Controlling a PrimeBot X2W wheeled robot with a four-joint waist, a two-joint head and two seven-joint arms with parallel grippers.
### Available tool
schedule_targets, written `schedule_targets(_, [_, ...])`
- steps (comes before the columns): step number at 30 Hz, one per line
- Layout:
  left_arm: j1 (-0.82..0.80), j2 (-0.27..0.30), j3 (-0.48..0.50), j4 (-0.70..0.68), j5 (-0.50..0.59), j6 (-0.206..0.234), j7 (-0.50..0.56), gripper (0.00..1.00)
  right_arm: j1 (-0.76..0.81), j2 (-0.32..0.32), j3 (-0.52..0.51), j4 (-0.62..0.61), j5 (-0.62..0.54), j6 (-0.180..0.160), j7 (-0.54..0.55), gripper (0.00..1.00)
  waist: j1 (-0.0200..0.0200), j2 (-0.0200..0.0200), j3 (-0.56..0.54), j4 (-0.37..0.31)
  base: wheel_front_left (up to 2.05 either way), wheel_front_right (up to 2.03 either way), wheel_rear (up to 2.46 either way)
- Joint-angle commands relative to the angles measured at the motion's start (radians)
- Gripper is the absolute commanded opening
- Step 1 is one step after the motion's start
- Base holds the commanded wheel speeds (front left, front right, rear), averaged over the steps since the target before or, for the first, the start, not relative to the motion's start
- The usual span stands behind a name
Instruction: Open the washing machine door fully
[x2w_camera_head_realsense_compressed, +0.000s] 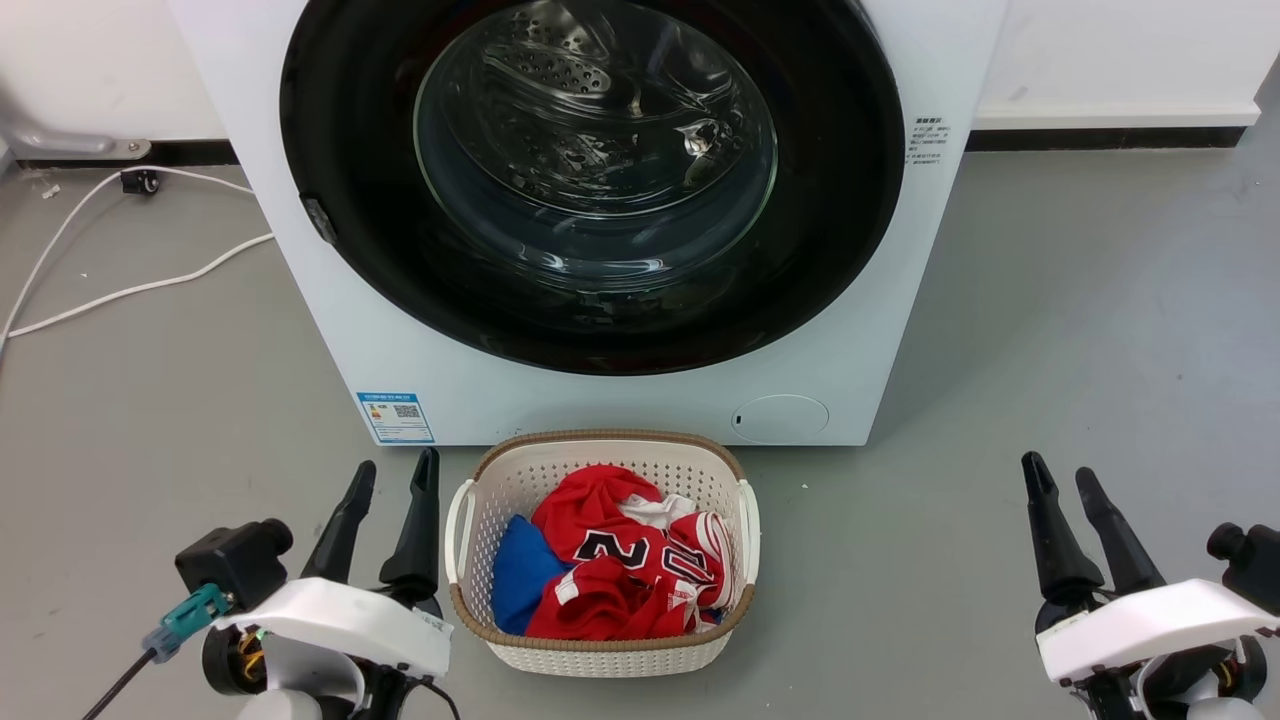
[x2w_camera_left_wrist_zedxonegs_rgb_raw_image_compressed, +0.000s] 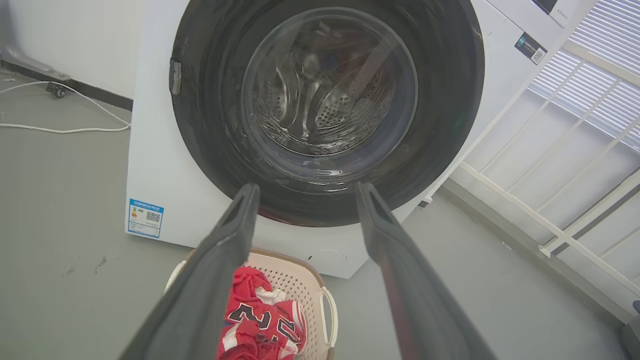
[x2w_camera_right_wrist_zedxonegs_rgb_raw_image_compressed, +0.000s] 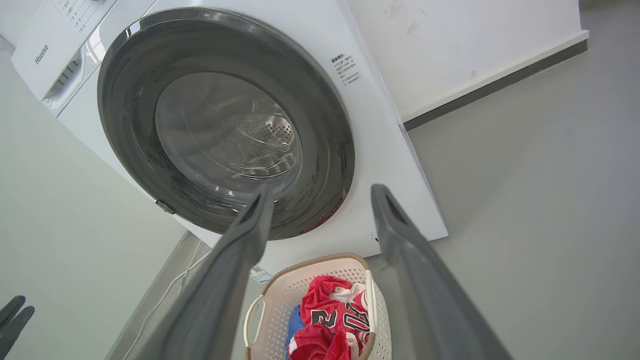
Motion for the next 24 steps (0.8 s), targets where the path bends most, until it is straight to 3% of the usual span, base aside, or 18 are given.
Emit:
schedule_targets(1, [-0.024,0.012,-0.013,-0.006,0.042,0.009,-0.012,1.00,-0.010,-0.004,-0.001,-0.020,-0.050,0.001,-0.006,1.00,0.0000,0.0000,0.000,0.000,0.00,0.00,0.00])
schedule_targets(24, [-0.037,0.084,-0.094,0.016,0.284,0.085,-0.072,1.00,0.025,0.015,-0.003,-0.079,-0.379,0.002,-0.024,1.00,0.0000,0.0000,-0.005,-0.004,0.00,0.00,0.00])
